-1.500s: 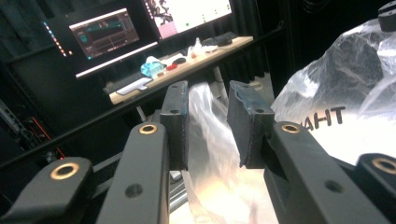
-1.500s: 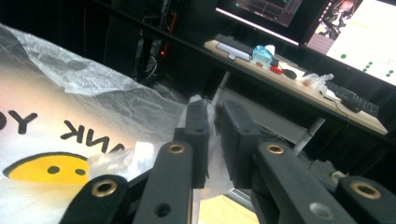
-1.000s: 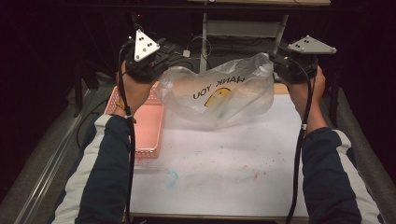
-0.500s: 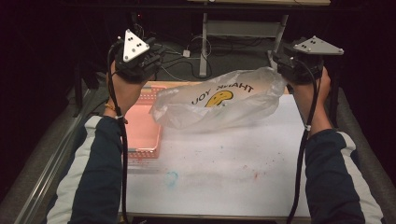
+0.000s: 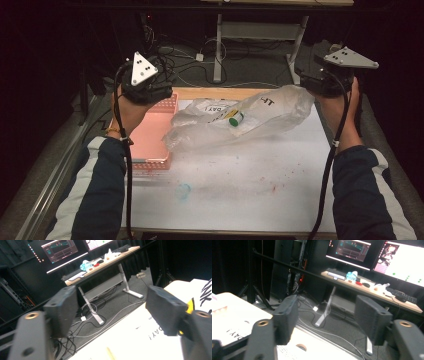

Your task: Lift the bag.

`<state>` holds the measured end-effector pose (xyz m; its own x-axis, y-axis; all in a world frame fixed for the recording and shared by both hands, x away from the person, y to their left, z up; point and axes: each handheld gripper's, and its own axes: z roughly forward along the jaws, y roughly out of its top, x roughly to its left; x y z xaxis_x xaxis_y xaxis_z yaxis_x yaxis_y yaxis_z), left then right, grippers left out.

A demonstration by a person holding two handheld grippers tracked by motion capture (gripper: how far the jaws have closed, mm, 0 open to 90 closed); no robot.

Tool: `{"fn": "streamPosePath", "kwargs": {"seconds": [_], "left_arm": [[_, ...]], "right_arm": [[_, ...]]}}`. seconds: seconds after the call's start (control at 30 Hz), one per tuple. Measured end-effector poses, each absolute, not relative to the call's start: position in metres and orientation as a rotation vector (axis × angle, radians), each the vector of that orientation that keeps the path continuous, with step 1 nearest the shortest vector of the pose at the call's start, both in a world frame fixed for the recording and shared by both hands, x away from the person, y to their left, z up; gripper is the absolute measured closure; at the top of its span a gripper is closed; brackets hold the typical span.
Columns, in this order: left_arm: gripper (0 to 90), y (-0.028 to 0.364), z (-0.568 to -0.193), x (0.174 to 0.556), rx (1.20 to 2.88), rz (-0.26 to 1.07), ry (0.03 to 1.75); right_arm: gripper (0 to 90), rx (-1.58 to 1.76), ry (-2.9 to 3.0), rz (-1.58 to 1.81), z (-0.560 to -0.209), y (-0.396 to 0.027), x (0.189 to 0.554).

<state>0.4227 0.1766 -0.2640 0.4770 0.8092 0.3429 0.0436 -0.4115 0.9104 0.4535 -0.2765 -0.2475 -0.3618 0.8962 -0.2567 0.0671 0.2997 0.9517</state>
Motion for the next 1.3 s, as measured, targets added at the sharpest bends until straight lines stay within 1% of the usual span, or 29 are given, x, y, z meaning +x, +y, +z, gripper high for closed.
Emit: {"fn": "streamPosePath", "kwargs": {"seconds": [0.07, 0.17, 0.23, 0.37, 0.6, 0.8, 1.07, 1.13, 1.3], "left_arm": [[23.2, 0.177, -0.268, 0.419, 1.793, 1.026, 0.717], [20.6, 0.177, -0.274, 0.414, 1.804, 1.016, 0.705], [20.5, 0.177, -0.278, 0.411, 1.809, 1.001, 0.694], [19.3, 0.174, -0.288, 0.404, 1.840, 0.987, 0.675], [19.3, 0.174, -0.308, 0.389, 1.865, 0.945, 0.658], [19.3, 0.175, -0.322, 0.375, 1.889, 0.924, 0.634], [19.2, 0.181, -0.338, 0.353, 1.915, 0.926, 0.609], [17.3, 0.183, -0.342, 0.349, 1.921, 0.921, 0.606], [17.2, 0.186, -0.356, 0.338, 1.945, 0.921, 0.600]], "right_arm": [[32.1, 0.879, 1.682, 1.192, -0.246, -0.279, 0.449], [25.9, 0.874, 1.707, 1.192, -0.244, -0.279, 0.444], [24.8, 0.865, 1.737, 1.199, -0.246, -0.278, 0.440], [24.8, 0.848, 1.777, 1.208, -0.254, -0.277, 0.433], [24.4, 0.844, 1.834, 1.215, -0.279, -0.280, 0.423], [24.4, 0.822, 1.861, 1.238, -0.294, -0.281, 0.407], [24.0, 0.770, 1.898, 1.249, -0.309, -0.276, 0.384], [23.8, 0.761, 1.904, 1.247, -0.313, -0.275, 0.378], [22.6, 0.744, 1.926, 1.247, -0.327, -0.274, 0.369]]}}
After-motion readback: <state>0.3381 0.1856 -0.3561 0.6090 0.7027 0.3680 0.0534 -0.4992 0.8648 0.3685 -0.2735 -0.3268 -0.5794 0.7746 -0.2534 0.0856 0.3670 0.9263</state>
